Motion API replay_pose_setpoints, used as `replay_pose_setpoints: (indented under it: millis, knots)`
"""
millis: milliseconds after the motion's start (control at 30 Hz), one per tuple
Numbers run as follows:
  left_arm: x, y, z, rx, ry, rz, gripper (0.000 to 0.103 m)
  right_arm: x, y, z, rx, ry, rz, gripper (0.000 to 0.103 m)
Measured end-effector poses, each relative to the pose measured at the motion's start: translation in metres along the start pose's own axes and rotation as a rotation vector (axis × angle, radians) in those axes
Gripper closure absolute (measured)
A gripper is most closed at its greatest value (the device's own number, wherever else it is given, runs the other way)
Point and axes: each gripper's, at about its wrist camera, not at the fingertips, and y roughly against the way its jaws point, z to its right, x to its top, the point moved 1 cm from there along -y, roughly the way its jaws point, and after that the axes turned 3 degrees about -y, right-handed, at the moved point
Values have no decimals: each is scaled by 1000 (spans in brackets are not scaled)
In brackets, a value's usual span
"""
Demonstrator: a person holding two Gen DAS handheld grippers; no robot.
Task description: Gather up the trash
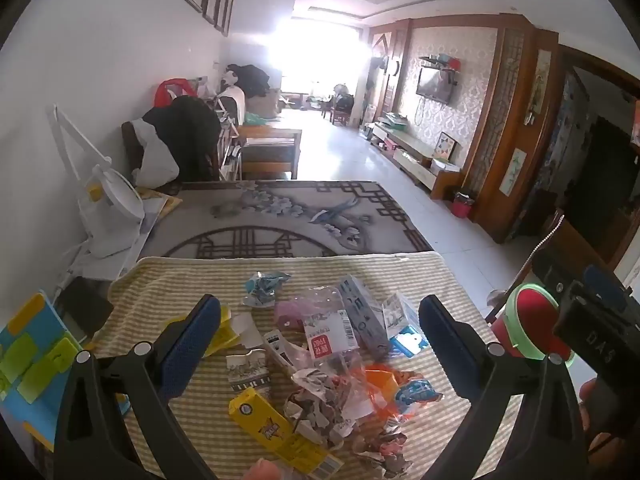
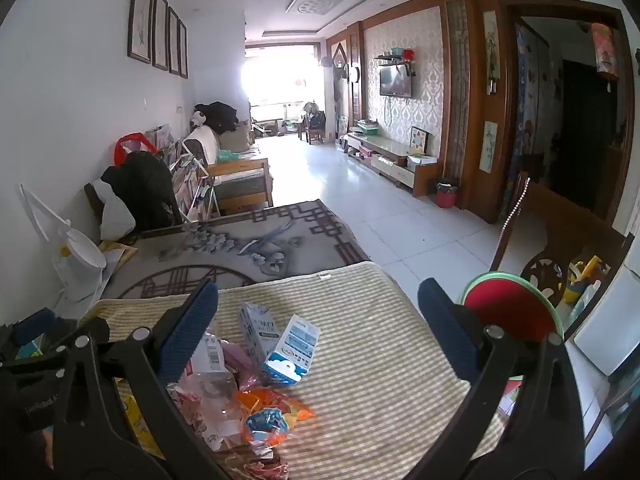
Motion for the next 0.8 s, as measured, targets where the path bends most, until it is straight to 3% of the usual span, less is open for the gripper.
replay_pose_setpoints:
  millis: [800]
  knots:
    - [1,-10,-1,39,-16,-10,8,3,-15,-3,11,11,-13,4]
